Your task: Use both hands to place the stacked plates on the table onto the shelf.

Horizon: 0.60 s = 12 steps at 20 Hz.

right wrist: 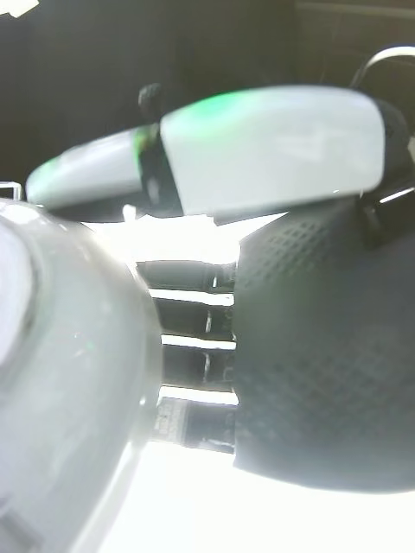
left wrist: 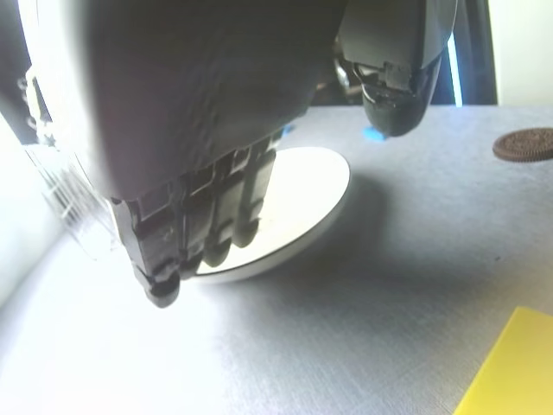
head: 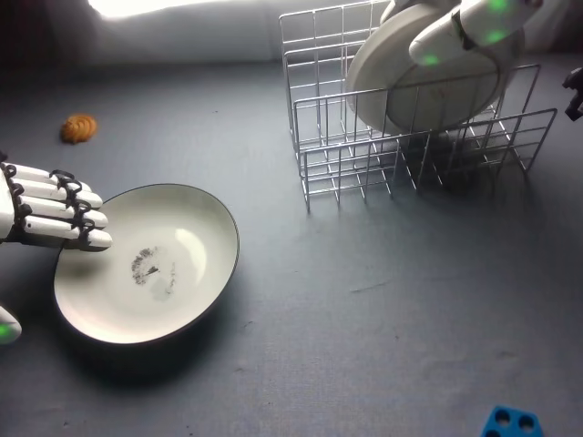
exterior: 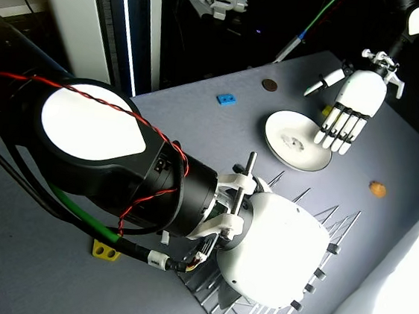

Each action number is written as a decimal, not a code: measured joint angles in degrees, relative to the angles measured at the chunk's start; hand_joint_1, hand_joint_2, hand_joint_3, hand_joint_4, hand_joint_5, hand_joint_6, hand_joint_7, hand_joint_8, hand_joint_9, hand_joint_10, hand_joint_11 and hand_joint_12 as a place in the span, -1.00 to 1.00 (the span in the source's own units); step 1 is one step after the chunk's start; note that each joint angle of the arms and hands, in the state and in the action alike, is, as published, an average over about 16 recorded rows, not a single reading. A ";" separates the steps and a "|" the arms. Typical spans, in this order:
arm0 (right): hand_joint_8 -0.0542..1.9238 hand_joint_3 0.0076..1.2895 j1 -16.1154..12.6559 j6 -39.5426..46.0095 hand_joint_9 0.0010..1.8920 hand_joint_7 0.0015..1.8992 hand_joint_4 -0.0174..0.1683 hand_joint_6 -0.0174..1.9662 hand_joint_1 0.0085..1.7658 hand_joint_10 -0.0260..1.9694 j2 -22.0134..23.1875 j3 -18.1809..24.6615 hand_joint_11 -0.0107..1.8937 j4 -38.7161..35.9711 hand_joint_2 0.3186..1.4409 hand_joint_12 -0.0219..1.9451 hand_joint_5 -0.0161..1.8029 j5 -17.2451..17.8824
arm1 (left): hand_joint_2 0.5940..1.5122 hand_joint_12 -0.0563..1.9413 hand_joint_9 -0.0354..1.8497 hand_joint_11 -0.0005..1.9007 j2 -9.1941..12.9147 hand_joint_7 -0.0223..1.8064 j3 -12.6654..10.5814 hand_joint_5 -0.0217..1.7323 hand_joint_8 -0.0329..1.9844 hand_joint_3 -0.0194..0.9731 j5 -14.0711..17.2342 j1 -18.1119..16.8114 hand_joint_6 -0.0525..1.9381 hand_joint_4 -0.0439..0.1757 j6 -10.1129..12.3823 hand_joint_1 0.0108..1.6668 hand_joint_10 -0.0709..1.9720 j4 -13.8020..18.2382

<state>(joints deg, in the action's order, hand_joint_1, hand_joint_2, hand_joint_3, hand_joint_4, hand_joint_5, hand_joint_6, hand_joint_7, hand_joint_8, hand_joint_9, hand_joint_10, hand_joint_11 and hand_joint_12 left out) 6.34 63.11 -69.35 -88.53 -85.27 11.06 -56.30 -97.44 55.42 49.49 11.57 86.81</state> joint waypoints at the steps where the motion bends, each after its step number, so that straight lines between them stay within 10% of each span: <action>1: -0.53 -0.99 -0.01 -0.09 -0.10 -0.05 -0.87 -0.54 0.19 -0.37 0.00 0.00 -0.41 0.02 0.34 0.42 -0.13 -0.03 | 0.04 -0.94 -0.99 -0.98 0.00 -0.96 0.00 -0.95 -0.98 -0.93 -0.05 0.10 -0.94 -0.54 0.00 -0.99 -0.96 -0.02; 12: -0.92 -0.99 -0.43 -0.35 -0.22 -0.17 -0.84 -0.94 -0.02 -0.56 0.05 0.00 -0.68 0.13 0.27 0.40 -0.25 -0.37 | 0.04 -0.94 -0.98 -0.98 -0.21 -0.96 0.05 -0.95 -0.98 -0.93 -0.51 1.58 -0.94 -0.55 0.00 -0.99 -0.96 0.08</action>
<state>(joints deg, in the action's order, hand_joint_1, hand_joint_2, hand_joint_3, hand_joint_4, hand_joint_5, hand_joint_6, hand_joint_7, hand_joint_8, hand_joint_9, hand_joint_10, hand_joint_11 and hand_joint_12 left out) 5.90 62.76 -69.30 -88.53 -85.14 10.68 -56.51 -97.39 54.91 51.07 11.57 86.88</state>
